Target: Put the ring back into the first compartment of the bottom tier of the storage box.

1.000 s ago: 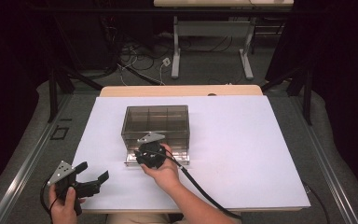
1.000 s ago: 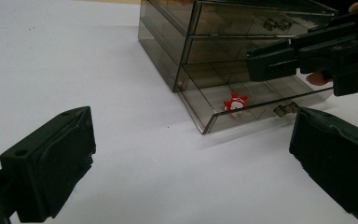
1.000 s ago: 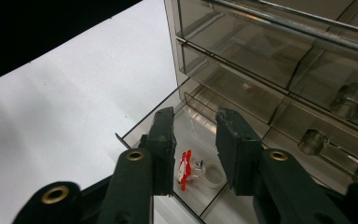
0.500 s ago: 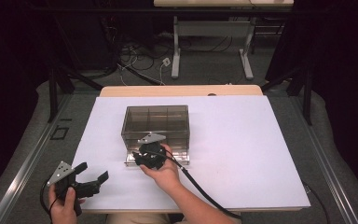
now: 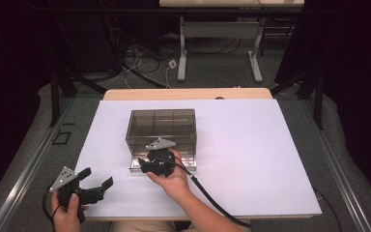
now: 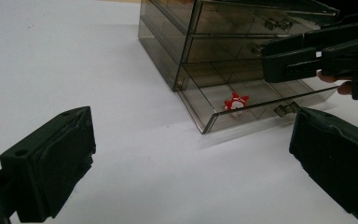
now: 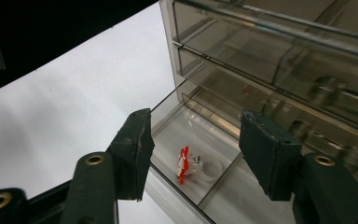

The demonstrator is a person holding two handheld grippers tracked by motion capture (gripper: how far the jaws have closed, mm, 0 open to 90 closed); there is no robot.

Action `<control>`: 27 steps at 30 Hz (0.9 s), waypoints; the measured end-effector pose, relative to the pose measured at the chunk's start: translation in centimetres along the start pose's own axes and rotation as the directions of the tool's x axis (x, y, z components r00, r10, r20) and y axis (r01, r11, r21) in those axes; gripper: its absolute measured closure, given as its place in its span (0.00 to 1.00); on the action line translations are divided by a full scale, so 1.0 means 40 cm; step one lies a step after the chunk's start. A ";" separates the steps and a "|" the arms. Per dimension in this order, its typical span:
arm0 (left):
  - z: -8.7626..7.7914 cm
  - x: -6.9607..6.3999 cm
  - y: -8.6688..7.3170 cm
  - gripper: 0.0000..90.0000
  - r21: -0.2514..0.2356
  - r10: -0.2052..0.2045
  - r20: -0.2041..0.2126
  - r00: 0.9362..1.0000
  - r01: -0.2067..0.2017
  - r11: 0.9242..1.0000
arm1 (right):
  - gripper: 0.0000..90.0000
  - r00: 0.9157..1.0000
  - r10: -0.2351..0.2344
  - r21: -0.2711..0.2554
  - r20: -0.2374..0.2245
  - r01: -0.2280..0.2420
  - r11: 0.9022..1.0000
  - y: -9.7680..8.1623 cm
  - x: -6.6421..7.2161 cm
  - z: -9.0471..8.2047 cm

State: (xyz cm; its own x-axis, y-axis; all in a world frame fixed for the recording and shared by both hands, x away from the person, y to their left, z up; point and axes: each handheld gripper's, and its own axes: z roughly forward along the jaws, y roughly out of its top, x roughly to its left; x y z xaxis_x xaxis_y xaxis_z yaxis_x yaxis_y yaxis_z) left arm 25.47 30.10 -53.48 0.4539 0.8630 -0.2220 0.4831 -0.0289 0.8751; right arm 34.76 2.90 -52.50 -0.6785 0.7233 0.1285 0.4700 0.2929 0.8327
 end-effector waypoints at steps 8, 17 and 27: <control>-0.003 0.002 -0.002 0.01 -0.001 0.000 0.003 1.000 0.000 1.000 | 0.43 0.999 0.030 -0.025 -0.019 -0.030 0.999 -0.005 -0.013 -0.036; -0.001 0.000 0.000 0.01 0.000 -0.002 0.005 1.000 0.002 1.000 | 0.30 0.998 0.046 -0.044 -0.038 -0.047 0.998 -0.009 -0.019 -0.085; 0.002 -0.001 0.001 0.01 0.000 0.003 0.008 1.000 -0.003 1.000 | 0.19 0.998 0.048 -0.035 -0.033 -0.049 0.998 -0.014 -0.035 -0.139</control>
State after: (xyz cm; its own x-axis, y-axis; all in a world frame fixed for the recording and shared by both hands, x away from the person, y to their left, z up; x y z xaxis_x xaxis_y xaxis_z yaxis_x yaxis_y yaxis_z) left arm 25.53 30.02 -53.46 0.4613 0.8586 -0.2234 0.4818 -0.0310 0.8757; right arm 32.31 -1.77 -50.16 -0.6736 0.7154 0.1857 0.4823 0.2351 0.8439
